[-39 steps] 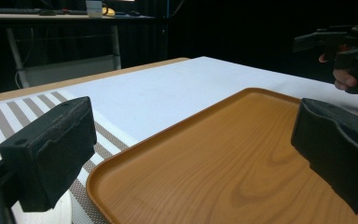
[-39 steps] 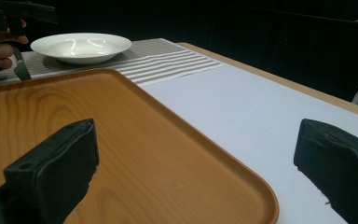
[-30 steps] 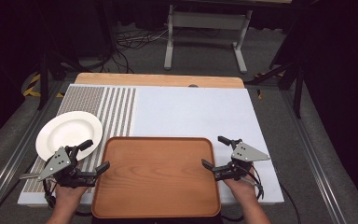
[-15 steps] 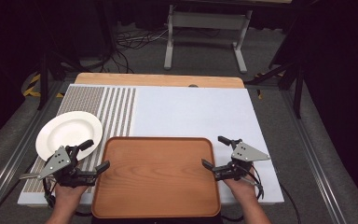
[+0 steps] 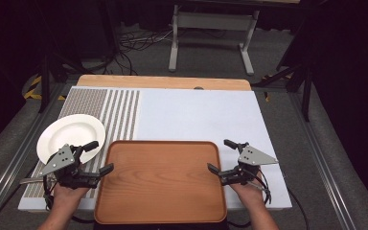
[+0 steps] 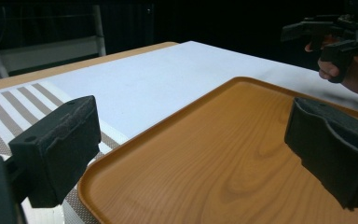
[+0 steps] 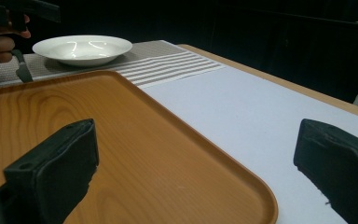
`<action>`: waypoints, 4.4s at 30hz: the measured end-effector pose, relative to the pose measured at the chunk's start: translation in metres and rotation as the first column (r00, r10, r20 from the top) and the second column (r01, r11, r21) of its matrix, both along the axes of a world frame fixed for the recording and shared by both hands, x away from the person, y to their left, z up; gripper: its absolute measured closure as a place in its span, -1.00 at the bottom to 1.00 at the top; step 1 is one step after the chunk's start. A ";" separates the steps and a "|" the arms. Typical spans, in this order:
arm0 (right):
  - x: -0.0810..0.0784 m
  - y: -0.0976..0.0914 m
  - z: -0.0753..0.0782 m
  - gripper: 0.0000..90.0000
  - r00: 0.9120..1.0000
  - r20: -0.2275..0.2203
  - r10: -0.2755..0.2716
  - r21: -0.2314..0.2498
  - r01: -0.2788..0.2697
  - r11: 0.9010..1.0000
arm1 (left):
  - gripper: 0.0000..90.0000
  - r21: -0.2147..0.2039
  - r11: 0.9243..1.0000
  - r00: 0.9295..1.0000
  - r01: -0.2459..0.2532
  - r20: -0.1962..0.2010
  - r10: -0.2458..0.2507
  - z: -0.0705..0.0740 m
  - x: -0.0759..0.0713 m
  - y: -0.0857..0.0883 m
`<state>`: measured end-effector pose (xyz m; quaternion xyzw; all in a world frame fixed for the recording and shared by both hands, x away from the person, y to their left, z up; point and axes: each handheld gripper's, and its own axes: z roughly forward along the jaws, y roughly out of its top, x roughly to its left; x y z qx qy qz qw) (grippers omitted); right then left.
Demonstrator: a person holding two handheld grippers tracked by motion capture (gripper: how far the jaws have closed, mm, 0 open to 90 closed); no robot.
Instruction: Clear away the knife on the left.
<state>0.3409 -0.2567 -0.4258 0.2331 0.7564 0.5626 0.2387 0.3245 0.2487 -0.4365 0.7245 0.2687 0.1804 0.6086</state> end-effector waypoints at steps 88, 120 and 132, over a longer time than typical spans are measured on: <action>0.004 0.000 -0.003 -0.97 0.998 -0.053 0.044 -0.009 -0.044 0.999 | -0.49 0.750 0.526 0.911 0.402 -0.383 -0.151 0.026 0.015 0.051; 0.005 0.002 -0.004 -0.97 0.996 -0.063 0.066 -0.013 -0.067 0.998 | -0.06 0.813 0.305 0.867 0.495 -0.485 -0.114 0.016 0.022 0.071; 0.004 0.001 -0.003 -0.97 0.996 -0.056 0.076 -0.010 -0.077 0.997 | 0.23 0.823 0.201 0.846 0.532 -0.523 -0.101 0.008 0.029 0.075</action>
